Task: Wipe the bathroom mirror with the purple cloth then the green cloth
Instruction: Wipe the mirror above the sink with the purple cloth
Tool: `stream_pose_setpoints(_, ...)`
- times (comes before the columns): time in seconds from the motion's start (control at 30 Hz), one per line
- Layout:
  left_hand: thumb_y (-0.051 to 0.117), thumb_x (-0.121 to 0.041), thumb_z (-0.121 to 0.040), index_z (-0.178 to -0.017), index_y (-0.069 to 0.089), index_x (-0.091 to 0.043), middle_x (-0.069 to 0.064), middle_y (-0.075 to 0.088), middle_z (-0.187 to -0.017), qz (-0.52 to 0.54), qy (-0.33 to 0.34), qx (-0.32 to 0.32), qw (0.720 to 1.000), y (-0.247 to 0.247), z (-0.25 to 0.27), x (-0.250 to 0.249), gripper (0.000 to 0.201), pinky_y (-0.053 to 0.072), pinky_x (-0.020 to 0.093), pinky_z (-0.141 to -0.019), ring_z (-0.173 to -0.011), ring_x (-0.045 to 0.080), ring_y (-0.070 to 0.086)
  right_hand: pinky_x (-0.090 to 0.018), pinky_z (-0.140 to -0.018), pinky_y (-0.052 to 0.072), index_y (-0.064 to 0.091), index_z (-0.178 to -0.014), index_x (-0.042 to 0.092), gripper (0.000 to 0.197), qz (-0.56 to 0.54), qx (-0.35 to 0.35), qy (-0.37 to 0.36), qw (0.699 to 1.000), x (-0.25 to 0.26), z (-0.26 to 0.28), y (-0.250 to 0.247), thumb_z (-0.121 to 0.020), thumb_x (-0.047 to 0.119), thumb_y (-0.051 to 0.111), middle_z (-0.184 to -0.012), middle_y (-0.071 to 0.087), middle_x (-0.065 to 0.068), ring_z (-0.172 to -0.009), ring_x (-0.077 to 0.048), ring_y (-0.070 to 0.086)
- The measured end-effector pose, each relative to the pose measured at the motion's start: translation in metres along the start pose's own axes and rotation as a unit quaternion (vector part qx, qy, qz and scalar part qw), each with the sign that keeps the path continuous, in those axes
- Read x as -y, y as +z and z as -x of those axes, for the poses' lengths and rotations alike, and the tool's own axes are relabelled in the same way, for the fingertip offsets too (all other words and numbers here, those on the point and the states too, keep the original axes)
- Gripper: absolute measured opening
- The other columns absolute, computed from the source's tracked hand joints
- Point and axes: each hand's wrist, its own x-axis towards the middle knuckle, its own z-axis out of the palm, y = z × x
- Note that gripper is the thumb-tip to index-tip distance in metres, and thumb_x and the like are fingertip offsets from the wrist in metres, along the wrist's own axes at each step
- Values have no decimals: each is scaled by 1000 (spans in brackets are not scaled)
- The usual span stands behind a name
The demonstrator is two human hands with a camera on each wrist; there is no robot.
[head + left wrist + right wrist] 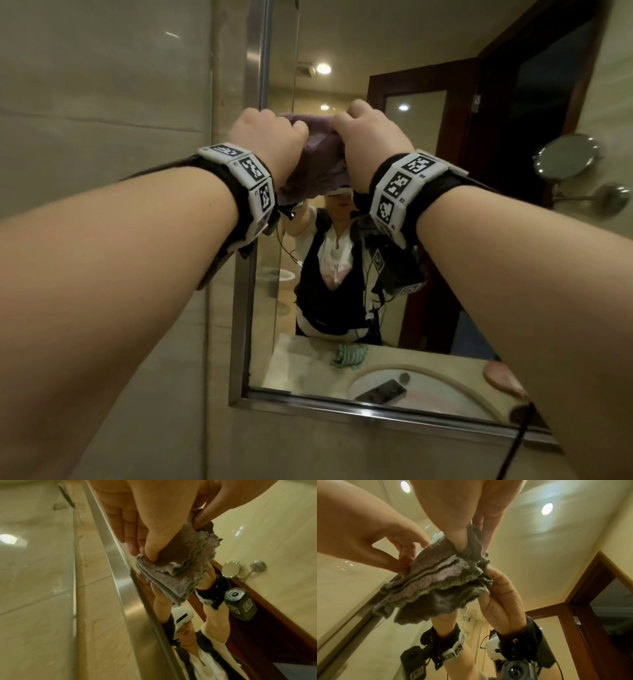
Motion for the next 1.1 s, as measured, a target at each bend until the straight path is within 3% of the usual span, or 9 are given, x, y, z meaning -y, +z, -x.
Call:
stream_pose_setpoints(0.13,64,-28,-83,-120,53,-11,13,53,-107,42,21,11,999,-18,8,-4,42,43,41,-80,-102,32,52,-25,-79,40,49,-119,12,32,-35,-31,26,999,-3,8,-18,-88,9,57,-120,43,-8,-95,-19,48)
stream_pose_setpoints(0.27,52,-29,-88,-124,50,-12,13,51,-117,149,-7,27,988,-40,23,-12,40,40,41,-89,-110,31,49,-24,-76,37,52,-116,12,24,-63,-65,58,994,-5,21,-41,-92,10,49,-120,45,-6,-88,-15,45)
stream_pose_setpoints(0.33,40,-30,-93,-116,52,-12,12,55,-111,234,-25,31,971,-50,36,-17,32,41,38,-83,-102,30,53,-23,-76,36,53,-116,12,25,-69,-61,65,994,-7,32,-53,-91,9,48,-121,46,-6,-90,-14,44)
stream_pose_setpoints(0.43,25,-46,-99,-101,54,-15,5,60,-92,346,-11,45,937,-70,58,-29,42,42,26,-60,-83,22,57,-24,-82,40,54,-118,14,27,-72,-38,76,994,-10,53,-72,-91,11,49,-121,47,-6,-102,-19,51)
stream_pose_setpoints(0.53,32,-55,-95,-108,54,-17,1,60,-94,420,1,89,903,-91,83,-49,46,44,23,-61,-85,18,59,-26,-88,40,56,-119,16,30,-70,-11,81,994,-15,84,-91,-90,13,52,-123,48,-6,-111,-21,49)
stream_pose_setpoints(0.67,59,-42,-89,-123,47,-18,-3,53,-101,442,-27,135,887,-120,121,-78,44,41,26,-71,-89,12,51,-31,-99,41,55,-124,16,34,-64,39,81,994,-20,127,-118,-91,11,49,-132,45,-8,-121,-25,45)
stream_pose_setpoints(0.73,59,-35,-89,-124,46,-17,-2,51,-100,437,-39,131,889,-136,141,-95,42,39,27,-73,-89,14,49,-32,-102,39,53,-127,13,36,-65,64,67,994,-28,154,-128,-92,10,48,-135,44,-10,-123,-26,44)
stream_pose_setpoints(0.93,60,-30,-89,-122,49,-14,7,58,-111,380,-48,138,913,-174,197,-129,39,46,34,-81,-98,24,55,-31,-94,40,58,-122,17,34,-100,85,23,991,-47,228,-141,-91,10,49,-127,51,-7,-117,-25,48)
stream_pose_setpoints(1.1,61,-32,-89,-128,51,-18,2,57,-121,438,-85,156,881,-206,266,-144,43,43,28,-87,-109,19,54,-37,-98,43,57,-122,21,32,-160,106,13,981,-46,296,-144,-91,14,51,-125,54,-6,-116,-25,50)
